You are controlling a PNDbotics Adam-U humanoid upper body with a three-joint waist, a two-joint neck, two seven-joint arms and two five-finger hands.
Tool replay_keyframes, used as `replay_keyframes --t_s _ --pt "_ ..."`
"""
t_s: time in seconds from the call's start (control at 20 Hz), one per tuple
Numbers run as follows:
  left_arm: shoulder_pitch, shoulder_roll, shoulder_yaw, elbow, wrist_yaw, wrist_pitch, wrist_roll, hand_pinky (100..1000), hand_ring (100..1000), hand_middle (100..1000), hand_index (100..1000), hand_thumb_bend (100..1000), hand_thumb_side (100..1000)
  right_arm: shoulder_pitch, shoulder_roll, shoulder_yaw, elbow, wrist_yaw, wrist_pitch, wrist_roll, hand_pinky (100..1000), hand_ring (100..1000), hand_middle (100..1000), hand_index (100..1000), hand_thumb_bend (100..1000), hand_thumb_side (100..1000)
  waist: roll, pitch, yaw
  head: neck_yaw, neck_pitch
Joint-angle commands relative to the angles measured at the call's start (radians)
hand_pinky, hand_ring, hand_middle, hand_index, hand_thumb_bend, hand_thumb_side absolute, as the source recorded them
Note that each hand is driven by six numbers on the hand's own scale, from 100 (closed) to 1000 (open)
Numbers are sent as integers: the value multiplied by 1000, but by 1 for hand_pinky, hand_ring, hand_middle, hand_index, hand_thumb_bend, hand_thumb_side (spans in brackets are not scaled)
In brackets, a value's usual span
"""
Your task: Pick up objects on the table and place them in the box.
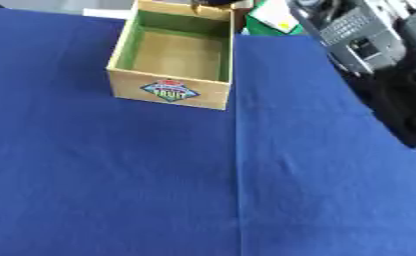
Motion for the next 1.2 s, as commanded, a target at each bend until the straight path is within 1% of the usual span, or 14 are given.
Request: replay_keyframes --t_s 0.05,0.2,0.35,0.65,1.0,1.1,1.2 --pt "-4 12 -2 -20 2 -4 -6 444 464 485 673 100 529 -48 38 -4 108 29 -6 -23 613 511 389 413 100 398 11 -12 7 -11 -23" --pt "-3 8 -3 -20 2 -6 -8 444 462 485 672 100 528 -78 85 5 189 39 -23 -43 613 511 389 416 100 396 16 -5 11 -19 -33" --pt "-1 2 -4 -20 1 -7 -10 444 460 484 672 100 527 -95 124 24 255 54 -46 -54 610 514 389 411 100 399 22 3 9 -37 -33" --pt "-4 -8 -6 -20 -2 -9 -15 444 458 483 672 100 526 -95 171 58 348 81 -80 -59 603 518 386 404 100 399 26 23 10 -54 -34" --pt "-8 -14 -8 -20 -1 -9 -20 445 457 482 670 100 526 -106 236 72 485 127 -117 -74 600 523 387 403 100 397 25 32 15 -68 -36" --pt "-9 -15 -8 -20 0 -8 -22 445 457 482 670 100 526 -115 254 71 523 140 -129 -76 604 531 393 409 100 400 24 33 17 -71 -35" --pt "-10 -15 -9 -20 0 -7 -24 445 457 482 670 100 527 -125 270 66 557 151 -141 -77 622 557 453 477 100 425 23 33 18 -72 -35"
